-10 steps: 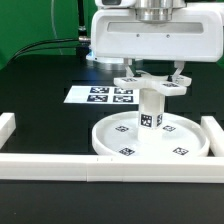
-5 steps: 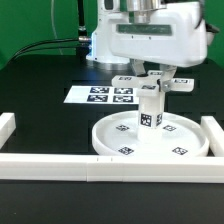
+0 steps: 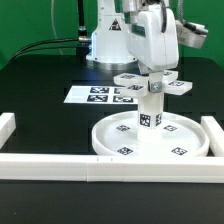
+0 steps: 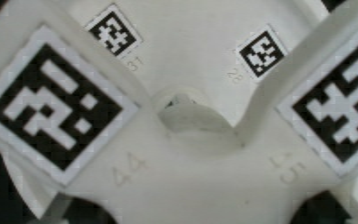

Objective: Assemble round table

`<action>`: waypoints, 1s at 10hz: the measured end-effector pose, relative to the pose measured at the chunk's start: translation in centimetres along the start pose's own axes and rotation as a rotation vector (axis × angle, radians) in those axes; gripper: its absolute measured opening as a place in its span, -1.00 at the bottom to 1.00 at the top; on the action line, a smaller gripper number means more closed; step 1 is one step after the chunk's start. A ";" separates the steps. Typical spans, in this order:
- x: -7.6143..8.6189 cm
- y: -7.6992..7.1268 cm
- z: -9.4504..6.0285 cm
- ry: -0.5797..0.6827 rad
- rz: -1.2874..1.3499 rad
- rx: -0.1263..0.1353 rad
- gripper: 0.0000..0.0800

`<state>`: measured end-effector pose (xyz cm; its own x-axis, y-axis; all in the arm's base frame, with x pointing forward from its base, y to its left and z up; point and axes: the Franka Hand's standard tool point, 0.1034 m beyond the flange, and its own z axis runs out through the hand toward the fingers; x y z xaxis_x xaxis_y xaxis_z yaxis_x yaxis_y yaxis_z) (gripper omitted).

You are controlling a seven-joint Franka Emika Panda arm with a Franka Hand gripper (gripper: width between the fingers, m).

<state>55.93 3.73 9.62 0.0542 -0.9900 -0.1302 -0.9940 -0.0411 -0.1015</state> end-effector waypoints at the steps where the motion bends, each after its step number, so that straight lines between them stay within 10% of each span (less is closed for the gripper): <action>1: 0.0 0.0 0.0 0.000 -0.007 -0.001 0.41; 7: -0.8 -0.9 -4.2 -0.049 -0.095 0.018 0.62; 10: -0.9 -0.7 -3.8 -0.047 -0.130 0.011 0.62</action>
Offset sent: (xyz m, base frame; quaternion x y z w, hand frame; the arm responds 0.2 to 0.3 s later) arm -0.0035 -0.0022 0.0271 -0.0134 -0.0319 -0.0198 0.9992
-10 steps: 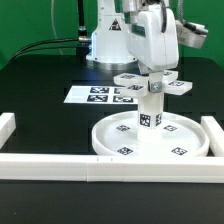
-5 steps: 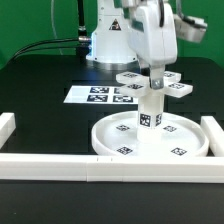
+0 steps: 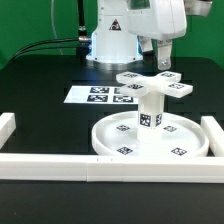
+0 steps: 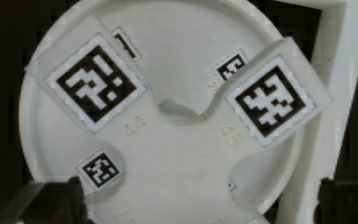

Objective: Assemble round table

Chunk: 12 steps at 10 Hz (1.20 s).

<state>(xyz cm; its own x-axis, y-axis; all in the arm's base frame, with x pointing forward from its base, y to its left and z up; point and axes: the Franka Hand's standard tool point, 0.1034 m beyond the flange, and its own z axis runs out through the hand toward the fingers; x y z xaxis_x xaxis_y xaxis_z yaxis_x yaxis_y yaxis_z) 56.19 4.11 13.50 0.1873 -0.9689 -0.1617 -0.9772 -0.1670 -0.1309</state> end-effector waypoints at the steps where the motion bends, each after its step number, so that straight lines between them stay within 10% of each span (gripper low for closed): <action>1: -0.2 0.0 0.2 0.019 -0.199 -0.017 0.62; 12: -1.2 -0.6 0.3 0.001 -1.434 -0.108 0.62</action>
Offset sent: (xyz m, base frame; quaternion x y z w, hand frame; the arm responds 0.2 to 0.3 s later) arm 0.0062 0.0158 0.0035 -0.0372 -0.0382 -0.3388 0.9393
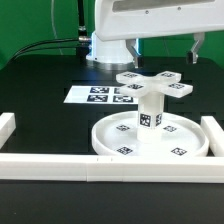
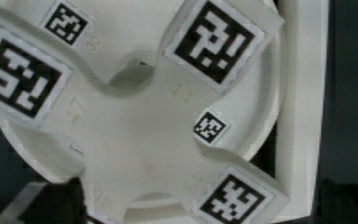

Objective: Assemble round table

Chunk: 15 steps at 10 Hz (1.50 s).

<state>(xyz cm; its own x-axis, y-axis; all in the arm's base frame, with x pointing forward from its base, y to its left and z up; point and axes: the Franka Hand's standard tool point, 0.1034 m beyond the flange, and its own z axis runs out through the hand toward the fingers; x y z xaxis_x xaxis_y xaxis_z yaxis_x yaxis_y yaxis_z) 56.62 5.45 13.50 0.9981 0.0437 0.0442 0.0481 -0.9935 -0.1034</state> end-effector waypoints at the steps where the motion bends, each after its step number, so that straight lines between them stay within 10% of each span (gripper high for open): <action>1: 0.3 0.1 0.0 -0.011 -0.118 -0.003 0.62; 15: 0.3 1.2 0.2 -0.053 -1.123 -0.049 0.62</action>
Offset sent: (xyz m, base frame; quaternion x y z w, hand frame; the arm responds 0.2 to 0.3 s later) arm 0.0000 0.0000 0.0000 0.0000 0.0000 -0.1938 0.9810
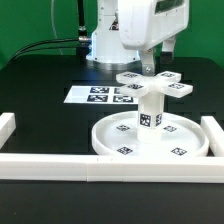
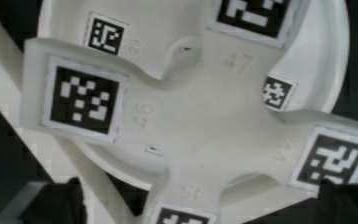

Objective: Assemble round table

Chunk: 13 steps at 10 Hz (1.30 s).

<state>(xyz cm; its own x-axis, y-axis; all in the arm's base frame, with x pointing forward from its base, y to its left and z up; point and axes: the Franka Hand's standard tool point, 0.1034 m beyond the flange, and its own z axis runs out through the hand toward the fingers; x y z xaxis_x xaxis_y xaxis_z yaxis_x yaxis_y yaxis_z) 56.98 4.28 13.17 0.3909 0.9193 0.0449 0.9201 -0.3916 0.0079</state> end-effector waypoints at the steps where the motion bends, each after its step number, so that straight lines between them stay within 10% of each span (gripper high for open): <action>1: -0.1 0.0 0.1 -0.009 -0.082 -0.004 0.62; 13: -1.1 -0.9 2.0 -0.094 -0.500 0.021 0.62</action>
Offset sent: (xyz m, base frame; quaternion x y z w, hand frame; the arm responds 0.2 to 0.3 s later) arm -0.0034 0.0143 -0.0111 0.0168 -0.0191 -0.2645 0.9640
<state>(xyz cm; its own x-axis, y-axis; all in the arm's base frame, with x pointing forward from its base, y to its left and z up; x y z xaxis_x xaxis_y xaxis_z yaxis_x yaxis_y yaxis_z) 55.79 3.74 11.08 -0.0983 0.9939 -0.0496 0.9951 0.0977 -0.0150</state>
